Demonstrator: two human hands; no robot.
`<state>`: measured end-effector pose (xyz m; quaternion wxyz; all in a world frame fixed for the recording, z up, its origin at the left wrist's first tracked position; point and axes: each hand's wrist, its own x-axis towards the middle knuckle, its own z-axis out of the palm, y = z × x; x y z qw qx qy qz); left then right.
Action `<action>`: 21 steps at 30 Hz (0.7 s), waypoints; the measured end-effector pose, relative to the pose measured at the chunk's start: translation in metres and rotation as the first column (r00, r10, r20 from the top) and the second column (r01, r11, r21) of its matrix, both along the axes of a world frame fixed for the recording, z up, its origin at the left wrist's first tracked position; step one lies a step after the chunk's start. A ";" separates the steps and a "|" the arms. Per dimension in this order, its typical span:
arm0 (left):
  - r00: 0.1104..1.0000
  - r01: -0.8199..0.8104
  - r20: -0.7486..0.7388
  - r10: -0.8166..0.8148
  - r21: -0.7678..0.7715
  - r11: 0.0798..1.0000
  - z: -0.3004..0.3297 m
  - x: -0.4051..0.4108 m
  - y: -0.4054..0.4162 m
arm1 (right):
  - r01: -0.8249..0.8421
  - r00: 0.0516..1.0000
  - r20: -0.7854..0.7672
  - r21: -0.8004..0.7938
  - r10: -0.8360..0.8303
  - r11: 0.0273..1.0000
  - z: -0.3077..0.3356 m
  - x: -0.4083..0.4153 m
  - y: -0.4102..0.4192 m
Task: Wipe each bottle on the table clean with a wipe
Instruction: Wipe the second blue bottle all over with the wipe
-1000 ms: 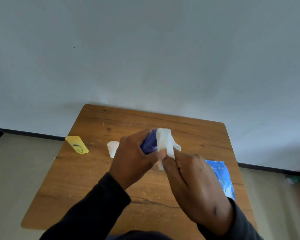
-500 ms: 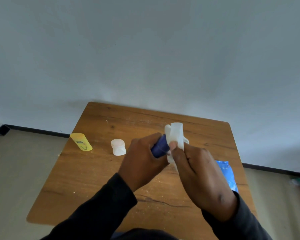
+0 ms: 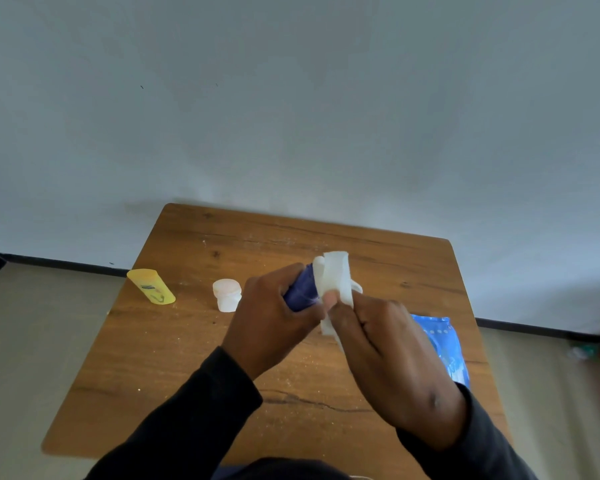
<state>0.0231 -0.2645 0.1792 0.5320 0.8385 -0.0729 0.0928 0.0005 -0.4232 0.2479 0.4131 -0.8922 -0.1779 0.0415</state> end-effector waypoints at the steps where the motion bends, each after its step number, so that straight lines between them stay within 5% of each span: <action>1: 1.000 0.001 0.007 -0.001 -0.007 1.000 0.001 0.000 -0.001 | -0.003 1.000 -0.004 0.012 0.003 1.000 0.000 -0.001 0.000; 7: 0.997 0.075 -0.022 -0.076 -0.041 0.996 -0.004 -0.002 -0.004 | 0.031 0.999 -0.028 0.051 -0.030 0.998 -0.009 0.012 -0.007; 13: 0.981 0.062 -0.160 -0.110 -0.278 0.958 -0.006 0.016 0.001 | 0.192 0.978 -0.094 0.067 -0.186 0.979 -0.040 0.029 -0.033; 21: 0.981 0.107 -0.156 -0.118 -0.082 0.991 -0.029 0.047 -0.013 | 0.334 0.925 -0.288 0.300 -0.249 0.893 -0.097 0.023 -0.042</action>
